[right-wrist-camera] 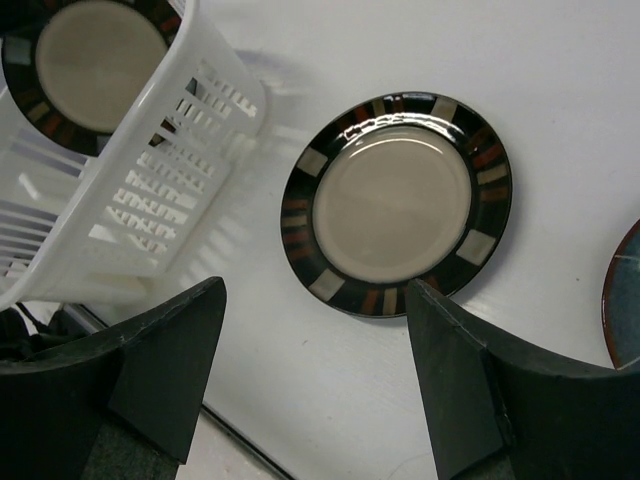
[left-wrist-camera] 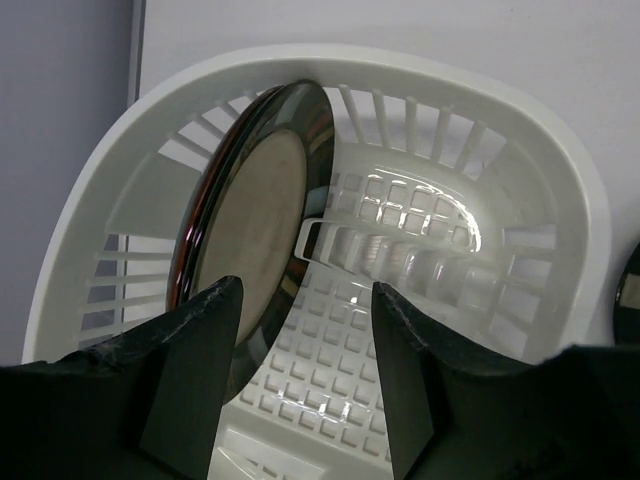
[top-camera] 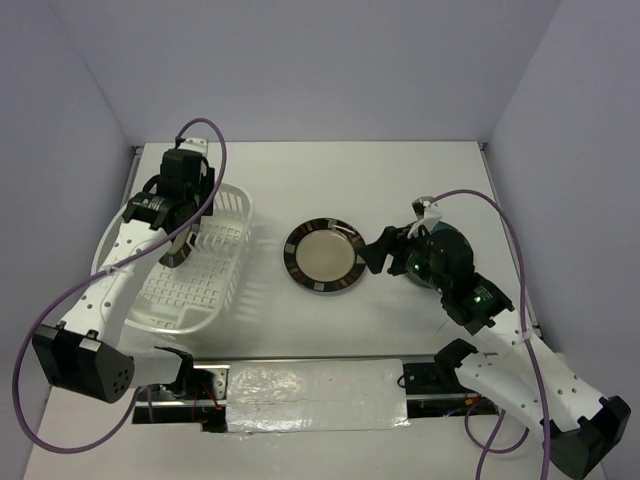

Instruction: Unload the plates from the dish rack

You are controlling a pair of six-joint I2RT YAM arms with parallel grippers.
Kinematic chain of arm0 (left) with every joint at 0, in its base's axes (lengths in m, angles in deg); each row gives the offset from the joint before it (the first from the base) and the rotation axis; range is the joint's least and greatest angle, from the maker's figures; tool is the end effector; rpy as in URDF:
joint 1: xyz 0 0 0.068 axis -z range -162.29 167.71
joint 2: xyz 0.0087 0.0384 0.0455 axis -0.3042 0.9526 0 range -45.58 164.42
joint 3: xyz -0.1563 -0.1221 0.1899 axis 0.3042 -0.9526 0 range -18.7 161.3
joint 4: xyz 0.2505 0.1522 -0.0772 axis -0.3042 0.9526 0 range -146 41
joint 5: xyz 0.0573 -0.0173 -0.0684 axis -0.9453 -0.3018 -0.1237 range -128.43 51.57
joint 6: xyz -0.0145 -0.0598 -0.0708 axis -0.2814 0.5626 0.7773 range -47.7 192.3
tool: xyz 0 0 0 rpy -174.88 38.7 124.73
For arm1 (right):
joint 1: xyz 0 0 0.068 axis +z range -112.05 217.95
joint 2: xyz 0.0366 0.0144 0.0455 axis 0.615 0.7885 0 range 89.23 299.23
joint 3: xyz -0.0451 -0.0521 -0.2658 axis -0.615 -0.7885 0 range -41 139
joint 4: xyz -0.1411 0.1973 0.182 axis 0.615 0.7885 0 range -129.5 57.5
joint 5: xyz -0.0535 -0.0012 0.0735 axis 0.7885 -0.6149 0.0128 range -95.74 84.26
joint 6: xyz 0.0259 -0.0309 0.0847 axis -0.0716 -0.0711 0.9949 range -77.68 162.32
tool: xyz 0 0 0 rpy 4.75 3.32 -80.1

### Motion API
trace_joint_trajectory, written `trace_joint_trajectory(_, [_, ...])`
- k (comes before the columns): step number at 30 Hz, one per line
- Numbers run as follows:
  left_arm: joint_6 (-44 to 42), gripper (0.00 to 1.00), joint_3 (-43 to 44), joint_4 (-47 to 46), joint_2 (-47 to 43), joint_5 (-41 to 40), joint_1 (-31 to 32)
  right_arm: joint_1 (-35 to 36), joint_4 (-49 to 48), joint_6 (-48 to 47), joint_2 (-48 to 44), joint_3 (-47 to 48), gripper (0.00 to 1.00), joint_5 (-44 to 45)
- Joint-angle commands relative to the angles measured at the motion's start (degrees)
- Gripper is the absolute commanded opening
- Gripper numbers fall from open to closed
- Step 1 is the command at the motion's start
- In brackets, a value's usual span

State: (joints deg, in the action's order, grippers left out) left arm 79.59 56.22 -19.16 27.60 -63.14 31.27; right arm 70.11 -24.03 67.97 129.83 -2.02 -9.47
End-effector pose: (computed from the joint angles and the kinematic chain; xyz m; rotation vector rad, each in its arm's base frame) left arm 0.3520 -0.0484 0.3499 -0.1247 2.1276 0.2572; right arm 0.2175 0.1432 0.2917 -0.1565 1.9322 0.7471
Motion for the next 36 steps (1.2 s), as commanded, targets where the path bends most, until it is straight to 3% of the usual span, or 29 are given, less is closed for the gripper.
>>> trace_joint_trajectory(1, [-2.1,0.67,-0.1,-0.8,-2.5,-3.6,-0.5,0.4,-4.3,-1.2,-1.1,-0.3,0.8,2.4])
trace_joint_trajectory(9, [-1.9,0.7,-3.3,-3.4,-5.2,-12.9,-0.6,0.3,-4.8,-1.7,-1.9,-1.3,0.8,2.1])
trace_joint_trajectory(15, [-2.5,0.69,-3.4,-3.5,-5.0,-14.8,-1.2,0.4,-5.2,-1.7,-3.0,-1.7,0.8,1.6])
trace_joint_trajectory(36, [-1.7,0.6,-6.9,-6.3,-0.6,-10.6,-2.0,0.4,-4.9,-1.9,-5.6,-2.0,0.8,2.3])
